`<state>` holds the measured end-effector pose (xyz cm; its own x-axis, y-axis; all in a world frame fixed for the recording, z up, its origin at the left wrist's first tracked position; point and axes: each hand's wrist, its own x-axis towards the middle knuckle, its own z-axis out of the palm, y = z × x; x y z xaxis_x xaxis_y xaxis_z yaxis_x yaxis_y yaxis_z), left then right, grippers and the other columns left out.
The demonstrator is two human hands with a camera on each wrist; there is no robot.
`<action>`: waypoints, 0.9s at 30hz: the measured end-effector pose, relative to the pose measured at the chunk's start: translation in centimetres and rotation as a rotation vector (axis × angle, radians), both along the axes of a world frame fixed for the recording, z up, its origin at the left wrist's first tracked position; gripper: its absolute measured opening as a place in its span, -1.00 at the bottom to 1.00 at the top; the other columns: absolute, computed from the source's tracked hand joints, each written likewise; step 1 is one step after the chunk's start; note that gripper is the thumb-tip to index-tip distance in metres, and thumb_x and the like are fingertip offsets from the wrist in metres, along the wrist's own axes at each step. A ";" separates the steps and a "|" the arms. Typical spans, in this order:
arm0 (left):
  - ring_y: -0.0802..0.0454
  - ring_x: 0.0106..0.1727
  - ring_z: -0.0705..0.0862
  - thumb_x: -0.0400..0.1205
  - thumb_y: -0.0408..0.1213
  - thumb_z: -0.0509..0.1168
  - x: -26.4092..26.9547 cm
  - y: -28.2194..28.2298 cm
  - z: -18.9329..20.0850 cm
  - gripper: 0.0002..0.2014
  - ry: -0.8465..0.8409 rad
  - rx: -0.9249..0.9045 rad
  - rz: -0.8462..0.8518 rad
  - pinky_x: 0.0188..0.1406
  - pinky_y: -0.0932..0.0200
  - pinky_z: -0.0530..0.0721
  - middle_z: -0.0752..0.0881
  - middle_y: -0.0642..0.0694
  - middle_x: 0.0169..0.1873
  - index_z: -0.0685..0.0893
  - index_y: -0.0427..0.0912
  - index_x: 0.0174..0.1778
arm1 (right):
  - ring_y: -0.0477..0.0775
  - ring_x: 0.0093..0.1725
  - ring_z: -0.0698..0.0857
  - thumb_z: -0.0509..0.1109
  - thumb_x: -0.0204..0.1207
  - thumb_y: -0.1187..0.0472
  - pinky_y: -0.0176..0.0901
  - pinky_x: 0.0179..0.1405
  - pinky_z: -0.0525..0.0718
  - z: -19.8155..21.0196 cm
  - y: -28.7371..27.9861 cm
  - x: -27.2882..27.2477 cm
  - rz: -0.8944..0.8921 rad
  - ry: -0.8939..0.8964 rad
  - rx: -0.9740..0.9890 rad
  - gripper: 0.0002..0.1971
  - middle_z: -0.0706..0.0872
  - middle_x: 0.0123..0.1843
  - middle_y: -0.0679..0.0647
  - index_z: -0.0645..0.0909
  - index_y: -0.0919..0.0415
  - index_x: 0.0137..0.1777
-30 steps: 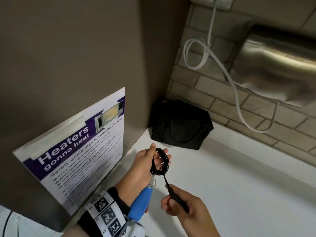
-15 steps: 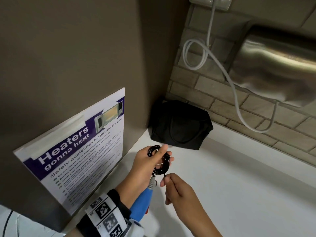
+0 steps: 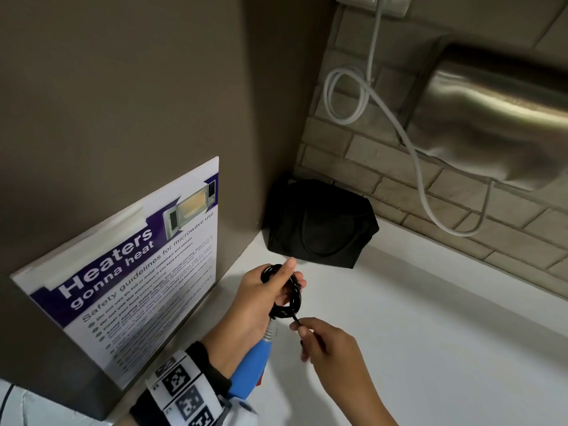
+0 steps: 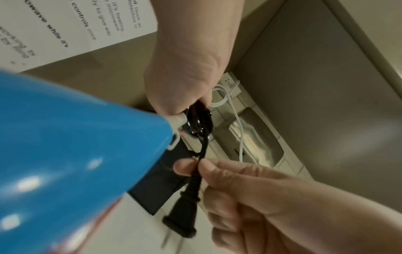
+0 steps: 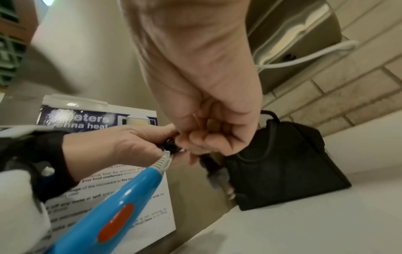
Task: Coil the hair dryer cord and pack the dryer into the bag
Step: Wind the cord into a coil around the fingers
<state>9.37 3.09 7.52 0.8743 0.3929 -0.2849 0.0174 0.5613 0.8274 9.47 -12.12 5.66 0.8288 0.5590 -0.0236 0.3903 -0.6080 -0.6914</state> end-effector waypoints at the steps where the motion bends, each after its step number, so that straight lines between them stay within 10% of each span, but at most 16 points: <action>1: 0.03 -0.24 0.80 0.51 -0.11 0.41 0.0 -0.1 0.0 -0.69 0.000 0.026 -0.004 -0.24 0.26 0.72 0.81 -0.18 -0.27 0.71 -0.35 -0.12 | -0.17 -0.30 0.68 0.23 0.65 0.19 -0.41 -0.20 0.59 0.3 0.2 0.0 -0.007 0.053 0.032 -0.73 0.73 -0.38 -0.26 0.62 -0.25 -0.07; 7: 0.12 -0.21 0.78 0.54 0.03 0.36 -0.3 -0.4 0.1 -0.69 0.050 0.178 -0.035 -0.34 0.36 0.65 0.86 0.02 -0.22 0.74 -0.18 -0.10 | -0.33 0.20 0.63 0.20 0.55 0.39 -0.49 0.17 0.54 2.2 1.7 -0.6 0.087 0.248 0.234 -0.56 0.68 0.18 -0.22 0.38 -0.21 0.21; 11: 0.03 -0.25 0.79 0.52 0.06 0.37 -0.5 -0.6 0.3 -0.71 0.054 0.223 -0.056 -0.27 0.15 0.74 0.84 -0.04 -0.25 0.74 -0.11 -0.26 | -0.35 0.18 0.66 0.34 0.56 0.25 -0.37 0.26 0.59 2.4 2.2 -0.5 0.006 0.365 0.340 -0.45 0.68 0.19 -0.16 0.14 -0.20 0.37; 16: 0.23 -0.44 0.66 0.57 -0.03 0.33 -0.7 -1.4 0.0 -0.68 0.016 0.317 -0.033 -0.51 0.43 0.56 0.66 -0.01 -0.41 0.57 -0.21 -0.33 | -0.20 0.05 0.76 0.29 0.63 0.21 -0.12 0.16 0.69 1.7 2.5 -0.1 -0.130 0.191 0.339 -0.74 0.81 0.03 -0.14 0.62 -0.03 0.26; 20: 0.19 -0.18 0.58 0.62 -0.08 0.26 -0.6 -1.2 -1.0 -0.76 0.051 0.536 0.034 -0.33 0.57 0.54 0.44 -0.09 -0.02 0.55 -0.21 -0.12 | -0.13 0.05 0.78 0.31 0.61 0.26 -0.19 0.09 0.70 1.8 2.3 -0.3 -0.179 0.169 0.402 -0.74 0.83 0.01 -0.10 0.66 0.00 0.22; 27: -0.13 -0.17 0.75 0.41 0.06 0.43 -0.4 0.1 -0.8 -0.74 -0.066 0.573 0.026 -0.06 -0.06 0.67 0.74 -0.17 -0.28 0.59 0.03 -0.16 | -0.09 0.07 0.78 0.35 0.60 0.23 -0.36 -0.01 0.64 1.6 1.8 0.1 -0.224 0.244 0.567 -0.80 0.83 0.01 -0.03 0.68 0.06 0.17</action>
